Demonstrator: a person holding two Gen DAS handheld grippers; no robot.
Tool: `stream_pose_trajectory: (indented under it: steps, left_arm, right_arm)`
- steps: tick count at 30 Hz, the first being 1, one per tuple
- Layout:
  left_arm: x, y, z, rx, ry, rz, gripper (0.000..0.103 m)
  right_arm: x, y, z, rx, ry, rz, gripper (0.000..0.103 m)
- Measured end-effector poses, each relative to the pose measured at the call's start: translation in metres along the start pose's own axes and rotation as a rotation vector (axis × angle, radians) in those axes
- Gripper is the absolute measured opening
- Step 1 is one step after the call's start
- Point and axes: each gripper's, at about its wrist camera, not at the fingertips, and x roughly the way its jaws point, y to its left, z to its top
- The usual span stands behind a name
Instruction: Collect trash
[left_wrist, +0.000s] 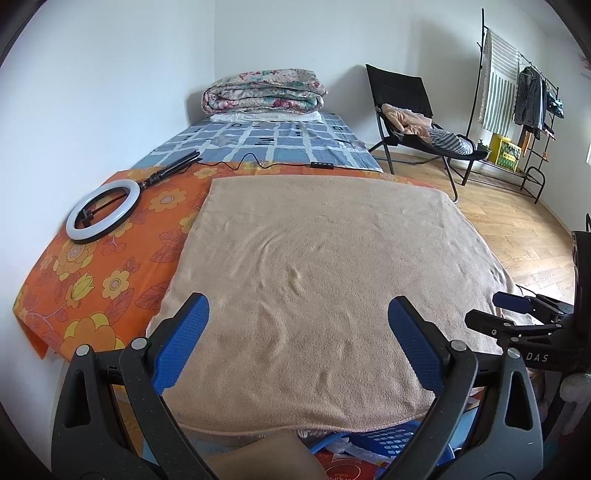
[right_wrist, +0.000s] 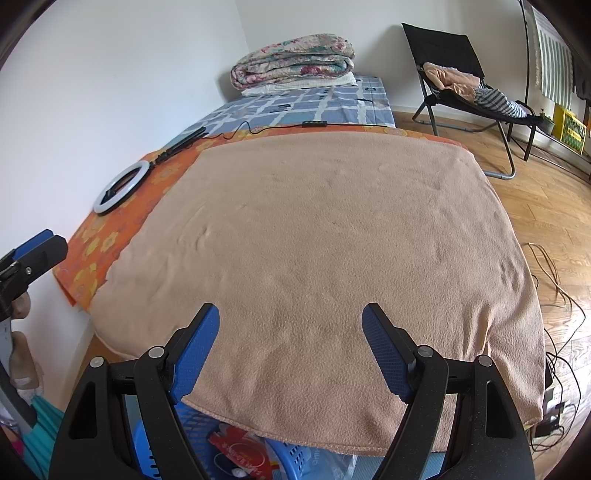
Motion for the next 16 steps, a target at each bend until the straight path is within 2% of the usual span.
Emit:
stream_pose_trajectory:
  steps: [6,12,16]
  left_arm:
    - [0.0022,0.0007,-0.0028,-0.007,0.008,0.015,0.102]
    - [0.0049,-0.0004,-0.0053,-0.002,0.028,-0.04,0.102]
    - [0.0067,-0.0038,-0.0082,0.011,0.037,-0.03,0.102]
  right_arm:
    - [0.0007,-0.0006,-0.0006,0.006,0.003,-0.001,0.079]
    - [0.0021,-0.0025,-0.0011,0.011,0.011,-0.004,0.079]
    - [0.0035,-0.0021,-0.0012,0.012,0.014,-0.007,0.079]
